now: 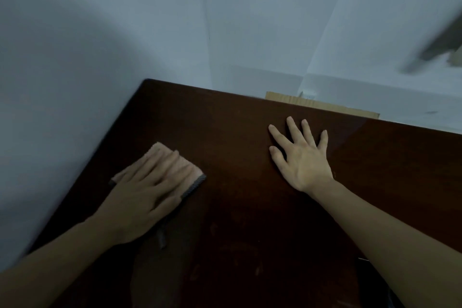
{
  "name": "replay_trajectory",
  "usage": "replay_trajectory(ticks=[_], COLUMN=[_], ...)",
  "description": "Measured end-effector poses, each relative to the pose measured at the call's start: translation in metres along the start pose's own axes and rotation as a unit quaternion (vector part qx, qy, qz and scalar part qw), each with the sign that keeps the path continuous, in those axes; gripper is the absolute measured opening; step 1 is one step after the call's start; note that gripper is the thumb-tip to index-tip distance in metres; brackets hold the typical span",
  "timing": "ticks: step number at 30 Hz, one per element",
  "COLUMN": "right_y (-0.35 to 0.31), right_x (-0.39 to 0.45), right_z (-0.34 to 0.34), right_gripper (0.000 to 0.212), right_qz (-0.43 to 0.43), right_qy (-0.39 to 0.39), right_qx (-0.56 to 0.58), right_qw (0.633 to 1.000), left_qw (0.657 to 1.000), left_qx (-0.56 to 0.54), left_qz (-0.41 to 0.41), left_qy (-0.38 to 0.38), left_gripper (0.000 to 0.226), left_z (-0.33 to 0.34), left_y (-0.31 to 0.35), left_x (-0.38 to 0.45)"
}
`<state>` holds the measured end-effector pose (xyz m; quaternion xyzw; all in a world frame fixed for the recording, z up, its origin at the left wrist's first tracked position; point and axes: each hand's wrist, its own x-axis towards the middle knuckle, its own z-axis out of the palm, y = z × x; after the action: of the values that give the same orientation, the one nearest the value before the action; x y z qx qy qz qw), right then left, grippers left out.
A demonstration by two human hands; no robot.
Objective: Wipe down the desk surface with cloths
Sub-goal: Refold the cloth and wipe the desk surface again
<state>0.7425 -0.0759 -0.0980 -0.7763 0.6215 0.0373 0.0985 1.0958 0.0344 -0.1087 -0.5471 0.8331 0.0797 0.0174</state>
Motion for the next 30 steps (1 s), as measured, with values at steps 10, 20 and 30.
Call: replay_trajectory(ticks=[10,20,30], right_y=[0.000,0.001,0.001], right_x=[0.000,-0.002,0.001], right_z=[0.001,0.001,0.002], right_gripper=[0.059,0.059,0.058], right_qz=[0.000,-0.004,-0.003], right_qy=[0.007,0.006,0.006], right_qx=[0.002,0.002,0.001], right_qw=[1.000,1.000,1.000], left_qw=[0.971,0.998,0.978], left_qx=[0.012,0.003,0.030], left_qz=[-0.241,-0.047,-0.205], left_qy=[0.000,0.032,-0.004], left_gripper=[0.079,0.055,0.090], left_z=[0.013,-0.002,-0.003], left_y=[-0.071,-0.019,-0.044], left_x=[0.055,-0.026,0.053])
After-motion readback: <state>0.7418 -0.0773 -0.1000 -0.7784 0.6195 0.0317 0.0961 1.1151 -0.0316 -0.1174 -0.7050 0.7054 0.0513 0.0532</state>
